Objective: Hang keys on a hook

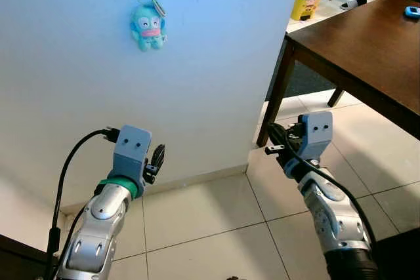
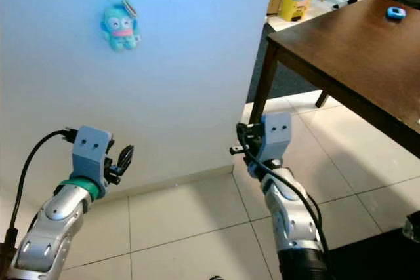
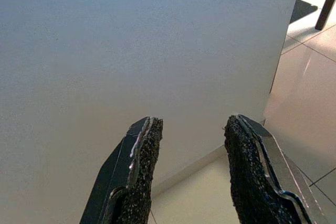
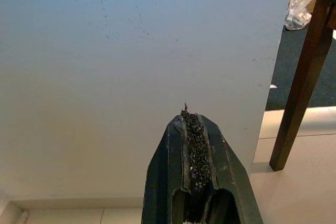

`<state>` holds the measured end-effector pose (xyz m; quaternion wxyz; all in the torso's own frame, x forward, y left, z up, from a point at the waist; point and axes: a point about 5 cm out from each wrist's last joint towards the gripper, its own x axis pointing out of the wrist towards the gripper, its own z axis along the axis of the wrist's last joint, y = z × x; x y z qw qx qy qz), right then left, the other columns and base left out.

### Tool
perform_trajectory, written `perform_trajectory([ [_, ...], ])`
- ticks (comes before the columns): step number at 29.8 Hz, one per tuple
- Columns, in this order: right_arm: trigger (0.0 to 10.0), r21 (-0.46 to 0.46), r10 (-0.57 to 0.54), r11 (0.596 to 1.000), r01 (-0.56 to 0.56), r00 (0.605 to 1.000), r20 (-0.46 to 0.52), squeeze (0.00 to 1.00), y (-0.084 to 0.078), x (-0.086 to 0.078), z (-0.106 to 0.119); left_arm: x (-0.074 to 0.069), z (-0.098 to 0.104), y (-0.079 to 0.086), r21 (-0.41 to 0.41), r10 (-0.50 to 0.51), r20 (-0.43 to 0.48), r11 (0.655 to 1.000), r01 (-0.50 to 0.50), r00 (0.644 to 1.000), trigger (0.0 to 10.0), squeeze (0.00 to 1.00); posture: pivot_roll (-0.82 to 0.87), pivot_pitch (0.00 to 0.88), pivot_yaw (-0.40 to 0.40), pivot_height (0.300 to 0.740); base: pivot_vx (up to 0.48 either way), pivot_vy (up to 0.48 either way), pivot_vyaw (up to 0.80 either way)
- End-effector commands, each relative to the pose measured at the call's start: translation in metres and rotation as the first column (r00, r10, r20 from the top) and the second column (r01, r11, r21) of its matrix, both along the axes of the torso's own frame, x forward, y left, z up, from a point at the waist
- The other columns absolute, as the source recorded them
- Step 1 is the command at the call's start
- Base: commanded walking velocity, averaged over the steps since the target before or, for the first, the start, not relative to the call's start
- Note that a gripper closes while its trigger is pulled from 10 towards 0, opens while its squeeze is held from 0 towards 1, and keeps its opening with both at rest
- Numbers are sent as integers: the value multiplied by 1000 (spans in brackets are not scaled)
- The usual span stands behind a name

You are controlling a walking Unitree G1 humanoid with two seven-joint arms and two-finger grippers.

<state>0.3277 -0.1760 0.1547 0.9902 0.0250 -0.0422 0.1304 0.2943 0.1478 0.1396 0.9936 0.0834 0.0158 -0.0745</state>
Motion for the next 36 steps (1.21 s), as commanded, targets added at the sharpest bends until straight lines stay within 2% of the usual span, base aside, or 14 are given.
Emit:
perform_trajectory([
  [1, 10000, -1, 2, 1000, -2, 1000, -18, 0, 1, 0, -5, 1, -2, 3, -5, 16, -9, 1000, -16, 1000, 10000, 0, -158, 93, 107, 740, 0, 0, 0],
  [36, 10000, -3, 6, 1000, -6, 1000, -19, 0, 2, 2, -5, 2, -2, 3, -1, 19, -2, 1000, -19, 1000, 10000, 0, -157, 94, 108, 740, 0, 0, 0],
])
